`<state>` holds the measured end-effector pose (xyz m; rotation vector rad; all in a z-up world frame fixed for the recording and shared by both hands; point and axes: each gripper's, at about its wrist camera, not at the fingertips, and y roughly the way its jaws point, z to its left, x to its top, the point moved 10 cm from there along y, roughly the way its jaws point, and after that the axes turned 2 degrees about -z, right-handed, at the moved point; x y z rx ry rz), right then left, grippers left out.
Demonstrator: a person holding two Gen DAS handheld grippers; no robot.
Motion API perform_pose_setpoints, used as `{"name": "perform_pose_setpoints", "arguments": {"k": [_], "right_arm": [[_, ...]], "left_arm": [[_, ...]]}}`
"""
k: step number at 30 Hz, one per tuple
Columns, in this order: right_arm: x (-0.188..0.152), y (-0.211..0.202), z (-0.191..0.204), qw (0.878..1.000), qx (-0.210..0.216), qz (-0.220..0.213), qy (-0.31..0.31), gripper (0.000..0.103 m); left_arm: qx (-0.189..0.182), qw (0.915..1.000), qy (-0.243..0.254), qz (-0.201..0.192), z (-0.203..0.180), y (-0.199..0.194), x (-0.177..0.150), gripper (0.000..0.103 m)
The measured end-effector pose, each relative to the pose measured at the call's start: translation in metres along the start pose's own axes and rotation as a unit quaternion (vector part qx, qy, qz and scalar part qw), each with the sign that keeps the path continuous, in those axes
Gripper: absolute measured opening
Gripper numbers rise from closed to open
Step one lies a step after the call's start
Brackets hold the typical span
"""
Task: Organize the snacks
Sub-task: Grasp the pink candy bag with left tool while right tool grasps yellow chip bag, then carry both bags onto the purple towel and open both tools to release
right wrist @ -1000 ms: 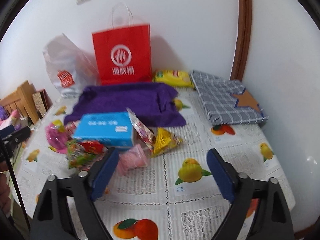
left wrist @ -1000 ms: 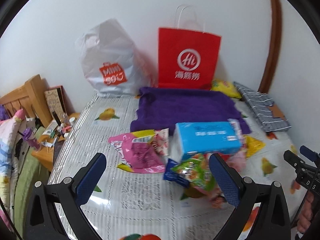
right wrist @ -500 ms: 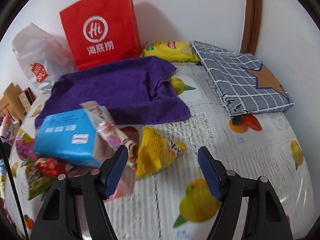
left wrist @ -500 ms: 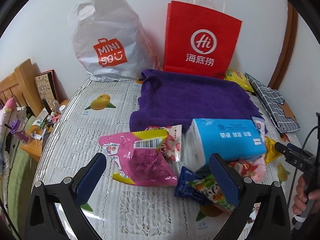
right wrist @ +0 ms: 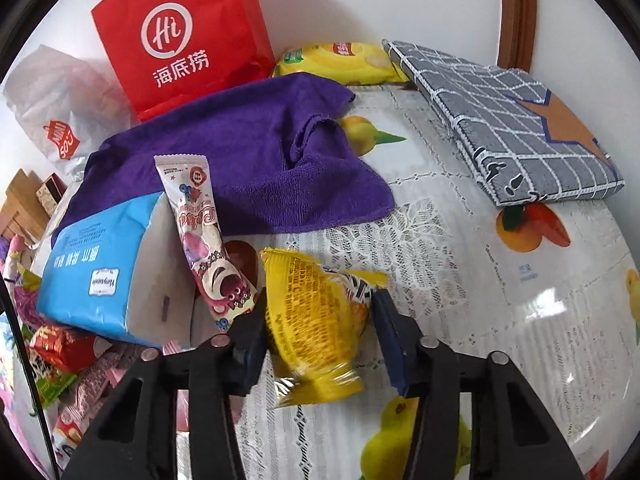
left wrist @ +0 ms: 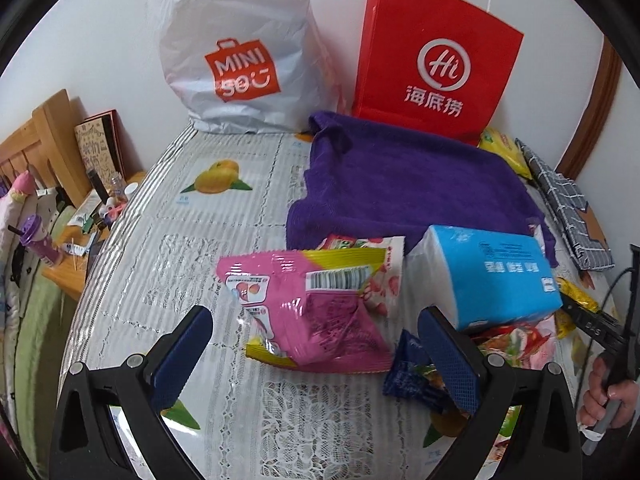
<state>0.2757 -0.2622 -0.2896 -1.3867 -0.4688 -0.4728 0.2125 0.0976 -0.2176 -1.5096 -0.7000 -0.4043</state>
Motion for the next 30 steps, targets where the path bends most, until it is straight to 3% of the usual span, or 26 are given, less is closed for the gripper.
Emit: {"name": "perform_pose_setpoints", "arguments": {"k": [9,12,20,30], "right_arm": [[-0.010,-0.023,-0.009,1.000,0.012,-0.016,0.010,0.044],[-0.015,-0.027,-0.013,1.000,0.007,-0.014,0.020,0.044],[-0.018,-0.047,-0.018,0.999,-0.006,-0.018,0.036,0.043],[-0.016,-0.074,-0.008,0.999,-0.015,-0.025,0.039,0.043]], "left_arm": [[0.012,0.9996,-0.011,0.024,0.005,0.031,-0.001,0.102],[0.002,0.9993,-0.015,0.033,0.007,0.041,-0.005,0.098],[-0.034,0.9984,-0.013,0.045,0.000,0.051,-0.012,0.069],[-0.065,0.9974,-0.005,0.029,0.000,0.028,-0.011,0.067]]}}
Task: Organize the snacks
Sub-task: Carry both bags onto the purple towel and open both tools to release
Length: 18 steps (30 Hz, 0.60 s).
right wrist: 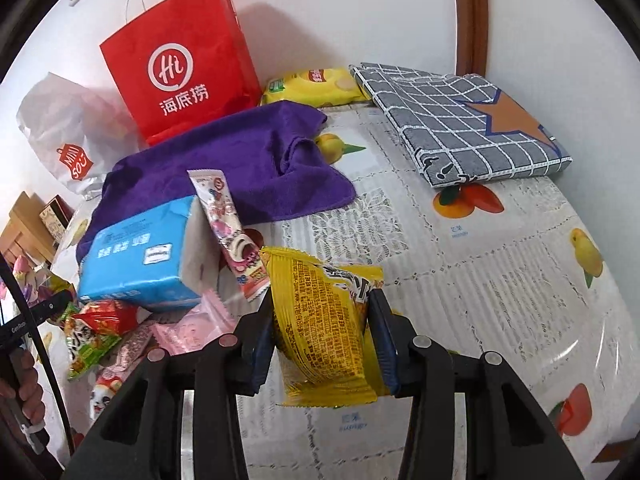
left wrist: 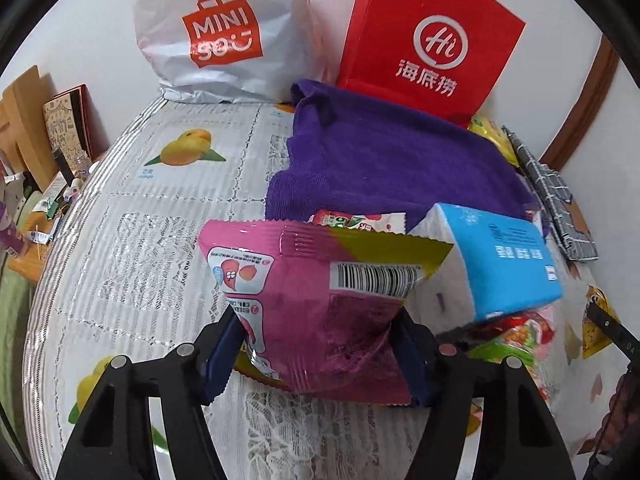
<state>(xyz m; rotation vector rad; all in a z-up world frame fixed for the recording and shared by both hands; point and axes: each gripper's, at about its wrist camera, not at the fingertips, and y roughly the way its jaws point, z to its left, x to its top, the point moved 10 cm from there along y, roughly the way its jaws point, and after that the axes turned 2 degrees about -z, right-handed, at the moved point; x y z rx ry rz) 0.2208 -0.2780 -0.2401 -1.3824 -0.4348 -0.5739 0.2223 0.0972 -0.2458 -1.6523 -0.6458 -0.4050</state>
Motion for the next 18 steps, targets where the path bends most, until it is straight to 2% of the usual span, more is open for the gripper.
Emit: {"name": "perform_pose_setpoints", "arguments": {"k": [10,18], "right_arm": [[0.013,-0.034,0.040,0.999,0.025,-0.029,-0.038,0.043],[0.026,-0.053,0.074,0.995,0.057,-0.042,-0.068,0.043]], "left_arm": [[-0.011,0.9995,0.000,-0.029,-0.004,-0.043,0.009,0.067],[-0.049,0.9978,-0.002,-0.045,-0.028,-0.072,0.023,0.067]]}}
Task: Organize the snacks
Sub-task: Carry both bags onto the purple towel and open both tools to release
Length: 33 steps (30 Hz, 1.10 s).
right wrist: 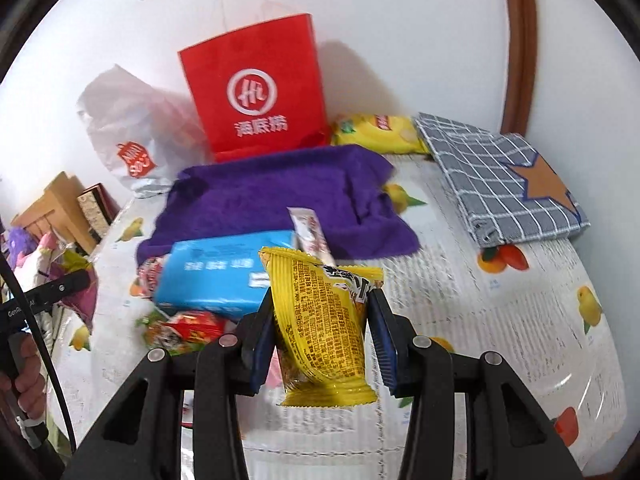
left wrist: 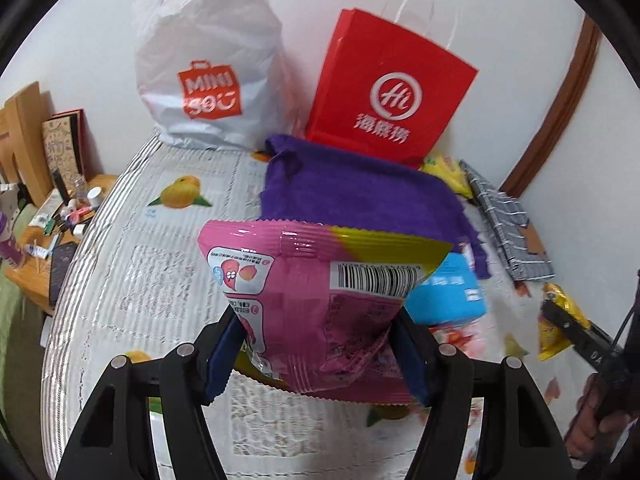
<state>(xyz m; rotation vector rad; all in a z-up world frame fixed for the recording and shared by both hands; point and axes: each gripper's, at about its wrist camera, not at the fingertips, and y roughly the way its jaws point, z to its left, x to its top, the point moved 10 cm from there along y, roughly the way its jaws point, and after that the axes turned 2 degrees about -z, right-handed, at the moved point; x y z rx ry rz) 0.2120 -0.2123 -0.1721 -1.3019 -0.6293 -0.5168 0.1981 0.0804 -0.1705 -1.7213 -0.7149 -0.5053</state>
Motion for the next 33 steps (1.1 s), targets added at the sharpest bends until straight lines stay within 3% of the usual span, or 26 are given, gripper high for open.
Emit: {"name": "perform_pose_setpoints", "arguments": {"k": [7,12,22,33], "right_arm": [[0.022,-0.007,0.032,0.999,0.038,-0.015,-0.027,0.043],[0.046,-0.005,0.038,0.998,0.036,-0.023,-0.040,0.043],[0.111,0.033,0.022,0.998,0.006,-0.038,-0.054,0.043],[0.159,0.111,0.010,0.998,0.007,-0.038,-0.049,0.043]], "left_arm": [[-0.021,0.9995,0.022,-0.009,-0.041,-0.008,0.018,0.067],[-0.030,0.9987,0.036,-0.017,-0.064,-0.009,0.039,0.067],[-0.014,0.9987,0.041,-0.026,-0.070,0.013,0.093,0.067],[0.016,0.9986,0.048,-0.015,-0.047,0.081,0.149,0.067]]}}
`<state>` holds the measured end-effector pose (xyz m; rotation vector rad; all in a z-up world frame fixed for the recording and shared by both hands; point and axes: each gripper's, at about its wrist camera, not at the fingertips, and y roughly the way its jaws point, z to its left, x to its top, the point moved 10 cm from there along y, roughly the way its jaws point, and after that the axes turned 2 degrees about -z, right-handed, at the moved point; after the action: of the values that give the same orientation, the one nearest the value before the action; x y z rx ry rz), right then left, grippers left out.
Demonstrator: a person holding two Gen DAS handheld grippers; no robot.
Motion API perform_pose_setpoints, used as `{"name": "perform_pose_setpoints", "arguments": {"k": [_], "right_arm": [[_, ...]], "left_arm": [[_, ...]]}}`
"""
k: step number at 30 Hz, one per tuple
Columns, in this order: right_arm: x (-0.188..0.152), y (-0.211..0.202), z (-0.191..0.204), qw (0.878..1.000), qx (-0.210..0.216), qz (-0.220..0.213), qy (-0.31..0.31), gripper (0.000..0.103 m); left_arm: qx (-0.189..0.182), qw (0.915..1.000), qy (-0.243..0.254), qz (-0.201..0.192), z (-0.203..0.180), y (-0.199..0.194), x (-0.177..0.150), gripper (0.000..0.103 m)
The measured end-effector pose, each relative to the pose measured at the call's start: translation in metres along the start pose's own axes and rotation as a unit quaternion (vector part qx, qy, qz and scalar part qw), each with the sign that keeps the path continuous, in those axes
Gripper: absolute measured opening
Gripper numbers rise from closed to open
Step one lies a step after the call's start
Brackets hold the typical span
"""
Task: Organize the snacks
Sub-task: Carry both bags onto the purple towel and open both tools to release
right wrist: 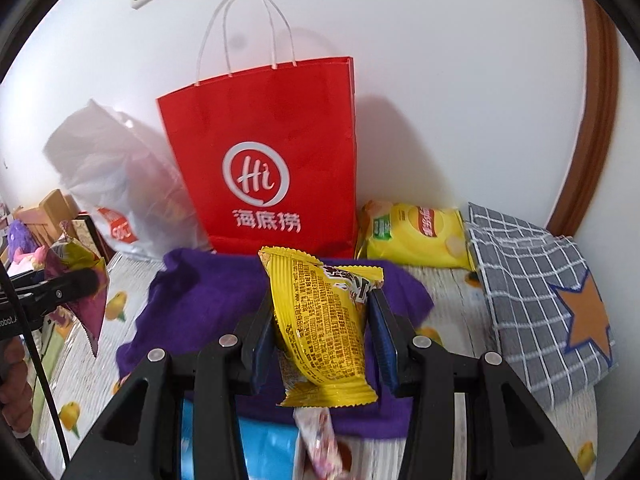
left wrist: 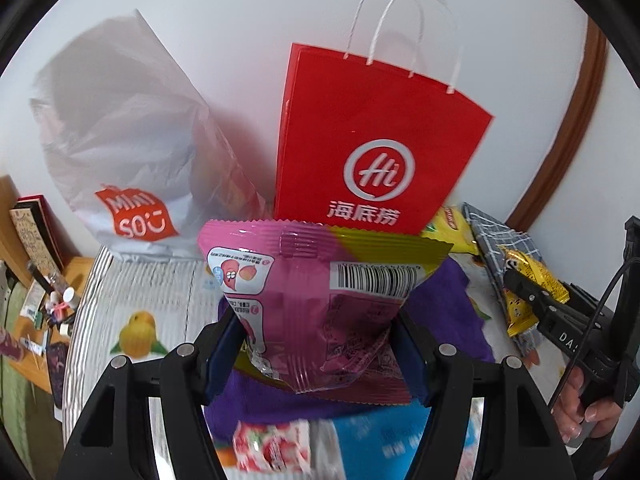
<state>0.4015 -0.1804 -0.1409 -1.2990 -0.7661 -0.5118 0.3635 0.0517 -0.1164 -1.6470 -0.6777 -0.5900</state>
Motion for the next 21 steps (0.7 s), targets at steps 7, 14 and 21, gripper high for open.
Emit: {"name": "perform_pose_setpoints", "arguments": {"k": [7,14,21], "right_arm": [[0.012,0.052,-0.013,1.000,-0.008,0.009,0.006,0.043],[0.000,0.092,-0.015,0.999,0.001,0.032,0.001,0.043],[-0.027,0.122,-0.011,0.996,0.006,0.082,-0.016,0.043]], "left_arm": [[0.004,0.9996,-0.012,0.026,0.013,0.058,0.012,0.067],[0.005,0.9977,-0.018,0.065,0.017,0.107,0.005,0.067],[0.019,0.9957,0.007,0.091,0.015,0.134,-0.011,0.067]]}}
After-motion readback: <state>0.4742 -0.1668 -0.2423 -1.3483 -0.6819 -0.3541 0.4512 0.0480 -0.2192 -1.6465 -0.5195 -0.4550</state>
